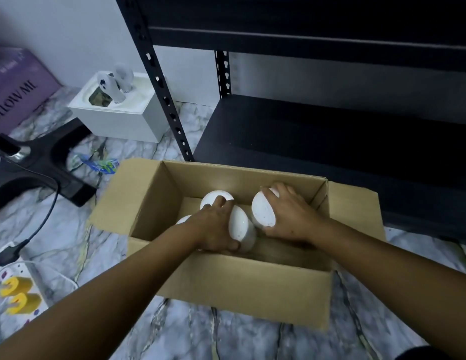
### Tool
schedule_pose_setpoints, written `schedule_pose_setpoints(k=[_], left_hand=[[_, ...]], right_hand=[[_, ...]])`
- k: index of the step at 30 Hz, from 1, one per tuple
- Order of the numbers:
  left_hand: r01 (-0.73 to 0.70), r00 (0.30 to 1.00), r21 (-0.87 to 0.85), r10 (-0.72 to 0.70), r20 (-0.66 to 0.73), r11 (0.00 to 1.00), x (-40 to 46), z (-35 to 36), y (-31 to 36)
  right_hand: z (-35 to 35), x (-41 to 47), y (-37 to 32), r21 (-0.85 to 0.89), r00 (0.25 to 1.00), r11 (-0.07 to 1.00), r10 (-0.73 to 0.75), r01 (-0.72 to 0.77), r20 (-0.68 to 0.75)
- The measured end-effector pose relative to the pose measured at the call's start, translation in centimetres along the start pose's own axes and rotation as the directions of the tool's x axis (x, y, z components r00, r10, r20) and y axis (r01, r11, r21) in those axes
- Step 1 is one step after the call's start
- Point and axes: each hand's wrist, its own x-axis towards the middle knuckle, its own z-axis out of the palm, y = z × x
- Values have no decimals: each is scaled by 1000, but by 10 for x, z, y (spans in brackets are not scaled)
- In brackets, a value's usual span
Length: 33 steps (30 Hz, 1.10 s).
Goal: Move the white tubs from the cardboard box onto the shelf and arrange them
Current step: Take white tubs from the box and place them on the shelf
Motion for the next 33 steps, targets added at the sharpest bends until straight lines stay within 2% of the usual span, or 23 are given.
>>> schedule_pose_setpoints(k=[6, 10, 14, 19, 22, 26, 30, 33], left_hand=[[43, 993, -97, -53, -102, 994, -29, -20, -26], [133, 980, -80, -143, -137, 988, -44, -21, -44], [210, 964, -73, -219, -149, 975, -51, -15, -54], [239, 947, -85, -251, -199, 967, -50, -12, -63], [250, 941, -103, -267, -210, 963, -49, -11, -68], [257, 942, -175, -287, -174, 950, -52, -7, -76], [253, 950, -298, -295, -104, 920, -59, -8, -86], [258, 957, -330, -287, -43, 908, -61, -15, -94]], right_hand=[[-10, 6, -29, 100, 995, 994, -26, 36, -100], [0, 21, -53, 196, 989, 978, -40, 68, -143], [12, 38, -74, 197, 979, 977, -45, 85, -199], [22, 48, -92, 220, 978, 971, -50, 96, -204], [26, 48, -96, 316, 966, 945, -4, 88, -258], [31, 46, -89, 401, 965, 907, -18, 126, -262], [31, 41, -80, 393, 974, 909, -53, 138, -219], [32, 36, -73, 472, 969, 876, 25, 97, -245]])
